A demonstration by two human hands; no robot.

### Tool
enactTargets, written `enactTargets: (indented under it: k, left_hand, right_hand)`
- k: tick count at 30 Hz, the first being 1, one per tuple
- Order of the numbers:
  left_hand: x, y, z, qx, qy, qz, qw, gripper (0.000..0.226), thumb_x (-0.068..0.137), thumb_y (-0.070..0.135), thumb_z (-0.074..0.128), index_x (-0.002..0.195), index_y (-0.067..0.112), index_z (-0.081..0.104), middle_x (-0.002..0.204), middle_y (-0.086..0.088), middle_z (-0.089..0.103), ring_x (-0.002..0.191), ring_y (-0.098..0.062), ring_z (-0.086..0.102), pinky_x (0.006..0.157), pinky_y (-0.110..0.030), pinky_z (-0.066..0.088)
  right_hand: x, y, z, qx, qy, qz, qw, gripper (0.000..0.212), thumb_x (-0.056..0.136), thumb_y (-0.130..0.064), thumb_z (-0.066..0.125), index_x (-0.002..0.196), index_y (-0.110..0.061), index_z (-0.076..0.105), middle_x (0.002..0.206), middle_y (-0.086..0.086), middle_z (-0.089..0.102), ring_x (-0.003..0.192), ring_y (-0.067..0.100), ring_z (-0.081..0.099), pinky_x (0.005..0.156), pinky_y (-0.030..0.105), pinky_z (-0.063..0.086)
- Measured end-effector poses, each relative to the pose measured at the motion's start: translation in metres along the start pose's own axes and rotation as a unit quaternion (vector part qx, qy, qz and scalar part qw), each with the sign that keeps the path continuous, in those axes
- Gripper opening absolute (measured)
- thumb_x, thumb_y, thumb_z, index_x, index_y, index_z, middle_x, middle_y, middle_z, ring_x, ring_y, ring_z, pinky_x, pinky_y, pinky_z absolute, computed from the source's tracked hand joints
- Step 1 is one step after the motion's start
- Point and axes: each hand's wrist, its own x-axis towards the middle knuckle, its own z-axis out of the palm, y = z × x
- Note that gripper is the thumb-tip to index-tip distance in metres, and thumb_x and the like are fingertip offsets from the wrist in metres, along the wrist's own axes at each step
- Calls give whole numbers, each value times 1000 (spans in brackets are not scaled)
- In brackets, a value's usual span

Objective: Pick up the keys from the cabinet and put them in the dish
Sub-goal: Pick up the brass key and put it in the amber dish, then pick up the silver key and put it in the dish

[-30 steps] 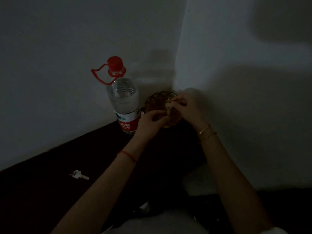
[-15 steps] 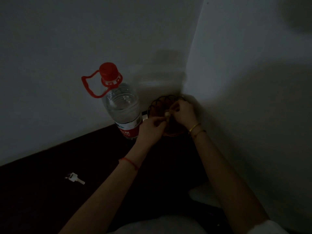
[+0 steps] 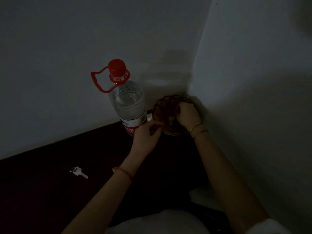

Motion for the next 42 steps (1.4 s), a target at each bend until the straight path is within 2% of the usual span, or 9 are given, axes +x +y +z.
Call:
enactTargets:
  k: [4, 10, 17, 25, 29, 32, 34, 38, 42]
  left_hand:
    - [-9, -1, -6, 5, 2, 25, 1000, 20, 89, 12, 61, 106, 13, 72, 102, 4, 74, 86, 6, 64, 76, -4, 47]
    - [-29, -4, -21, 45, 20, 56, 997, 21, 90, 16, 60, 108, 18, 72, 100, 13, 70, 83, 22, 58, 72, 4, 40]
    - [-62, -14, -45, 74, 14, 76, 994, 23, 91, 19, 59, 112, 22, 69, 105, 8, 72, 91, 2, 64, 76, -2, 45]
    - [-106, -23, -84, 72, 66, 76, 992, 23, 90, 16, 60, 111, 18, 70, 105, 4, 73, 93, -4, 68, 83, -15, 52]
    - [-128, -33, -107, 76, 95, 58, 991, 23, 90, 16, 60, 110, 20, 70, 103, 8, 72, 91, 2, 66, 78, -1, 46]
    - [-144, -41, -126, 69, 114, 44, 990, 23, 90, 15, 61, 109, 20, 70, 102, 8, 73, 89, 3, 66, 78, 0, 45]
    - [-154, -48, -140, 70, 130, 47, 988, 22, 89, 14, 61, 108, 19, 71, 101, 6, 74, 87, 1, 66, 78, -4, 47]
    - [-178, -68, -172, 76, 149, 47, 985, 22, 90, 13, 60, 109, 17, 70, 101, 3, 74, 89, -7, 69, 80, -25, 56]
    - [-202, -96, -211, 108, 153, 43, 981, 23, 89, 15, 60, 110, 18, 70, 103, 5, 73, 89, -1, 67, 81, -10, 50]
  right_hand:
    - [-14, 4, -15, 41, 74, -19, 996, 20, 83, -5, 61, 102, -1, 66, 107, 22, 69, 101, 35, 63, 86, 38, 52]
    - [-69, 10, -17, 178, 113, -19, 977, 14, 85, -10, 63, 98, -8, 65, 89, 3, 63, 83, 12, 57, 67, 15, 41]
    - [-125, 2, 1, 193, 103, -5, 976, 16, 88, -17, 62, 103, -13, 66, 88, -2, 63, 82, 8, 58, 61, -3, 39]
    - [-163, -31, 6, 192, 101, -85, 972, 20, 89, -16, 62, 107, -8, 66, 92, 0, 65, 79, 1, 56, 67, -3, 42]
    - [-171, -53, 15, 178, 87, -111, 974, 21, 89, -17, 62, 109, -10, 66, 95, 3, 68, 83, 6, 59, 67, -3, 42]
    - [-177, -72, 25, 177, 76, -122, 974, 21, 90, -18, 61, 109, -10, 66, 96, 3, 68, 84, 7, 60, 66, -1, 43]
    - [-182, -85, 34, 183, 68, -130, 972, 20, 90, -18, 61, 108, -11, 66, 95, 2, 67, 84, 6, 59, 67, -1, 43]
    - [-198, -113, 62, 180, 51, -127, 974, 20, 90, -18, 60, 108, -11, 65, 95, 1, 66, 84, 5, 58, 66, -3, 42]
    - [-215, -144, 98, 167, 24, -116, 979, 20, 90, -20, 60, 109, -14, 65, 98, 2, 68, 86, 6, 60, 67, 4, 41]
